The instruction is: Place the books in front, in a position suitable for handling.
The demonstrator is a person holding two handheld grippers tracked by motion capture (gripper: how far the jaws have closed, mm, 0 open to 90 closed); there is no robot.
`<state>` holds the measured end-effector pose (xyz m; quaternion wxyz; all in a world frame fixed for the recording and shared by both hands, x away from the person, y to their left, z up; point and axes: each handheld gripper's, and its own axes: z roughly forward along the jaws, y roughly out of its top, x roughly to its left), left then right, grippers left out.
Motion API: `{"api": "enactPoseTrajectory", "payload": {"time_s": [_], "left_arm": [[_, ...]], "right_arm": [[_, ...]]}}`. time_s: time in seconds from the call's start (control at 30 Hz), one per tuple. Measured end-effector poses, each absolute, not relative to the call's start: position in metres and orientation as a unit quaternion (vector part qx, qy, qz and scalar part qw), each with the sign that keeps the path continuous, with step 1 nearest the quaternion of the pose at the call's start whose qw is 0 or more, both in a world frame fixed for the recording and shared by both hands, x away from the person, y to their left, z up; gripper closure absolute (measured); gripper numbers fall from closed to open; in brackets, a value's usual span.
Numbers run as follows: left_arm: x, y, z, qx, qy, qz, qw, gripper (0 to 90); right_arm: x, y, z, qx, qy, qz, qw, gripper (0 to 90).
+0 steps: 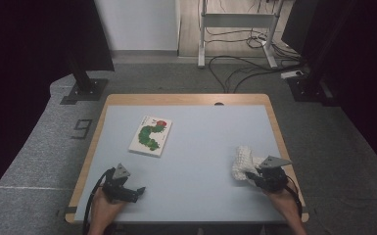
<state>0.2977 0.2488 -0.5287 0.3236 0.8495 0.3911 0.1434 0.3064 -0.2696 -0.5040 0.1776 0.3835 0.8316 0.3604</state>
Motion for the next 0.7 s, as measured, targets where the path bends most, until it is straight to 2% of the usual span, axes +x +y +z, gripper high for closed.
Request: {"api": "enactPoseTrajectory", "payload": {"time_s": [0.2,0.3,0.5,0.53,0.57,0.7], "left_arm": [[0.298,0.249,-0.529,0.849,0.391,0.143,0.324,0.0],[0.298,0.249,-0.529,0.85,0.391,0.143,0.323,0.0],[0.298,0.249,-0.529,0.85,0.391,0.143,0.323,0.0],[0.298,0.249,-0.529,0.85,0.391,0.143,0.323,0.0],[0.298,0.249,-0.529,0.85,0.391,0.143,0.323,0.0],[0.298,0.249,-0.529,0.85,0.391,0.143,0.323,0.0]], "right_arm": [[0.307,-0.271,-0.516,0.389,0.83,0.363,0.169,67.7],[0.306,-0.27,-0.514,0.385,0.833,0.359,0.171,63.8],[0.304,-0.27,-0.508,0.381,0.834,0.36,0.17,39.5],[0.304,-0.271,-0.506,0.386,0.831,0.362,0.171,32.2],[0.304,-0.271,-0.506,0.386,0.831,0.362,0.171,32.2],[0.304,-0.274,-0.499,0.387,0.824,0.37,0.187,17.1]]}}
